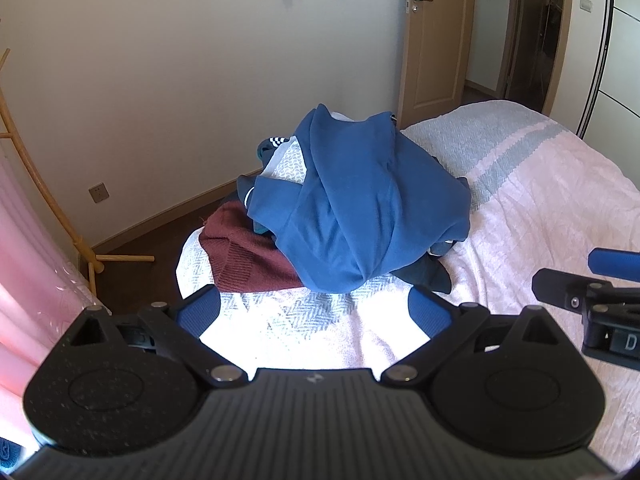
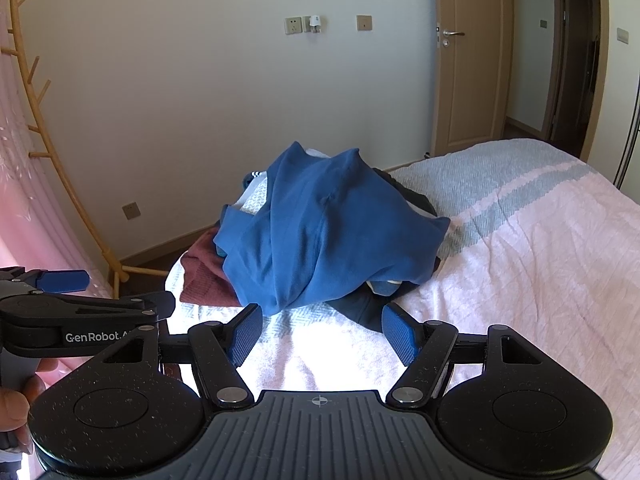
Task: Fold clothes
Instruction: 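Approach the heap of clothes on the bed with both grippers open, then grasp the blue sweatshirt with the right gripper while the left gripper grasps it too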
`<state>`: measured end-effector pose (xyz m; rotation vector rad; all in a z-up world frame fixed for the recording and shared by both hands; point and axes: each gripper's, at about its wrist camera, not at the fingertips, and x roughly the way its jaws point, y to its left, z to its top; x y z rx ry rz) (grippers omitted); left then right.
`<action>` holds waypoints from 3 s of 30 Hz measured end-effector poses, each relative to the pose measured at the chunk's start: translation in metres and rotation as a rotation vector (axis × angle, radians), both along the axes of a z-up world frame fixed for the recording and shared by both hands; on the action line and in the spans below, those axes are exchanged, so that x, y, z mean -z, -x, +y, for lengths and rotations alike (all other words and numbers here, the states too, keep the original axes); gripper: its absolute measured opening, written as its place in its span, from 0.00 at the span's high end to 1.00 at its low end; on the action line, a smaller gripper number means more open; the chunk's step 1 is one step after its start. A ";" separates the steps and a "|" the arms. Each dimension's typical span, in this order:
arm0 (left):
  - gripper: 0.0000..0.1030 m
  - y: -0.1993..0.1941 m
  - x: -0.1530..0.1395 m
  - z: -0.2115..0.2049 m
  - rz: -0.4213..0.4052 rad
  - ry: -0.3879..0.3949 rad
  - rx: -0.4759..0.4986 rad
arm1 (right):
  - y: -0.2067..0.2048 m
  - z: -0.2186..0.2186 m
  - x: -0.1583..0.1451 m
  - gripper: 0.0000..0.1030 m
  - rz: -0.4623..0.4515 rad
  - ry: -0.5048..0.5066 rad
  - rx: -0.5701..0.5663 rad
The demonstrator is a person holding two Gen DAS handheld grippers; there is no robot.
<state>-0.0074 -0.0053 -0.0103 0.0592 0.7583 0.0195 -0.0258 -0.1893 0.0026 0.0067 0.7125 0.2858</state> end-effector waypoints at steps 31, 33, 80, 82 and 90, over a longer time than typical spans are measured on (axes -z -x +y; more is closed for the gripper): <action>0.04 0.008 -0.005 -0.004 0.013 -0.009 -0.021 | 0.003 -0.008 -0.001 0.32 0.012 -0.020 -0.027; 0.04 0.009 -0.006 -0.003 0.015 -0.010 -0.026 | 0.003 -0.009 0.000 0.32 0.012 -0.022 -0.031; 0.36 -0.349 0.179 0.138 0.170 0.080 0.624 | -0.297 0.093 0.160 0.20 0.250 0.159 0.003; 0.58 -0.345 0.179 0.135 0.179 0.102 0.659 | -0.300 0.092 0.163 0.32 0.258 0.159 -0.001; 0.91 -0.301 0.119 0.119 0.022 0.071 0.691 | -0.281 0.061 0.125 0.88 0.213 0.013 0.023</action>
